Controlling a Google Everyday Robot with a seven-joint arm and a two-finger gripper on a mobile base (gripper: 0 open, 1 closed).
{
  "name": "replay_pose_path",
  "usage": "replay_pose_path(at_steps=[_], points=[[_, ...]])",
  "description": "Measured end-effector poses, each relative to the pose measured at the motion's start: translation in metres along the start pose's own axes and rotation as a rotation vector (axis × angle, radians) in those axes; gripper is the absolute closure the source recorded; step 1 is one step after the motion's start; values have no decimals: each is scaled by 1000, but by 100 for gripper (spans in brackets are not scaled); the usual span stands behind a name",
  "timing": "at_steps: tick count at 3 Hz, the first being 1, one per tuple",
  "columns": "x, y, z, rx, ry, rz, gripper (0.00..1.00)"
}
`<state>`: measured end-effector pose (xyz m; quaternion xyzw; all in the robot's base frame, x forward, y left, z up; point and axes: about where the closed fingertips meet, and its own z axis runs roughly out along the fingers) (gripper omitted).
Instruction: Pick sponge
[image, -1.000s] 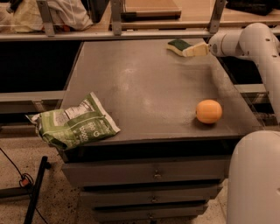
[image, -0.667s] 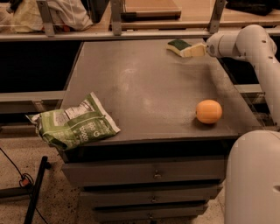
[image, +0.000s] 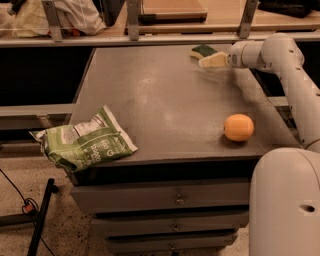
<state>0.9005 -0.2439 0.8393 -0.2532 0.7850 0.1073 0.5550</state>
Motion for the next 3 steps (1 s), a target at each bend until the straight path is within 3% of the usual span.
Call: replay_pose_path(at_steps=[1,2,3], points=[[3,4,7,-11,2,8,0],[2,6,13,-16,-4,17,16],[0,8,15,-25,-9,19,40]])
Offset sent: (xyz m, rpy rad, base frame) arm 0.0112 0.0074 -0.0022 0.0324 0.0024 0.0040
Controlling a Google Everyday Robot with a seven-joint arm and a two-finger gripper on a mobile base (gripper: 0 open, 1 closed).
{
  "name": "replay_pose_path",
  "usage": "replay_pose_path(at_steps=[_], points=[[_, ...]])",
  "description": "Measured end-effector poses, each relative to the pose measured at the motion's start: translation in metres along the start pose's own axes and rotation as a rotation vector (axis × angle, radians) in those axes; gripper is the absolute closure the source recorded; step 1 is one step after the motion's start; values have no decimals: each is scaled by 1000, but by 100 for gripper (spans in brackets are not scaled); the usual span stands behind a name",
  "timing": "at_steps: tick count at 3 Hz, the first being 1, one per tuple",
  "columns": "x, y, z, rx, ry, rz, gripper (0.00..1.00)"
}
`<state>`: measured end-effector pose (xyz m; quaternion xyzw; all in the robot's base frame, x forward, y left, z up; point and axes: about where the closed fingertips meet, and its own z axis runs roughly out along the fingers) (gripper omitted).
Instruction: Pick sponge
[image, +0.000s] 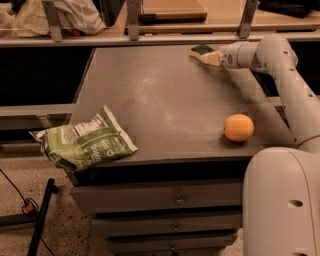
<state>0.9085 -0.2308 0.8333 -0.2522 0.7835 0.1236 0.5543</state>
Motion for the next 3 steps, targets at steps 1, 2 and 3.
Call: replay_pose_path(at_steps=[1,2,3], points=[[1,2,0,-9,9,-6,63],[3,4,-2,-8,38,-36,87],[-12,5,-12,-10,30,-43,100]])
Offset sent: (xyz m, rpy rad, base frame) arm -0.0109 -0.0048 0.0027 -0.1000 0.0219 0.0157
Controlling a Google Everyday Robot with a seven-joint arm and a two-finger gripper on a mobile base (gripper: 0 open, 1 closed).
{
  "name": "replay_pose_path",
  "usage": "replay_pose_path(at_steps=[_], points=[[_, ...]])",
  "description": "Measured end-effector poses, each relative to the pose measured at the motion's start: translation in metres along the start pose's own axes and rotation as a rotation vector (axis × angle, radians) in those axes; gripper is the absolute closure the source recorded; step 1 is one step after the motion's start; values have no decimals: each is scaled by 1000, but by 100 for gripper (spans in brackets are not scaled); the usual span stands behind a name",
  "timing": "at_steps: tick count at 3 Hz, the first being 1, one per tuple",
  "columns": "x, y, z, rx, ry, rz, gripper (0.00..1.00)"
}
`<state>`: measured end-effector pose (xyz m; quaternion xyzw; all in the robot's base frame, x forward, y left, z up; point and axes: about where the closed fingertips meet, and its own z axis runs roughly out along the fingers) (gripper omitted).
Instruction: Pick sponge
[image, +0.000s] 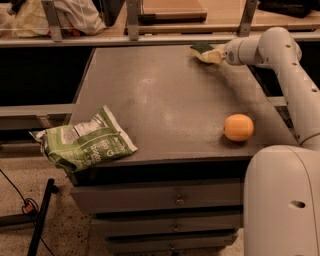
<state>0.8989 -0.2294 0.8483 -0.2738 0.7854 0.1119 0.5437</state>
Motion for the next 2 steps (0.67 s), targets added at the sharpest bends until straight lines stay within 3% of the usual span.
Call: replay_pose_path(at_steps=[1,2], points=[[-24,-1,-22,-8,-67,30,100],[-24,-1,-22,-8,-67,30,100]])
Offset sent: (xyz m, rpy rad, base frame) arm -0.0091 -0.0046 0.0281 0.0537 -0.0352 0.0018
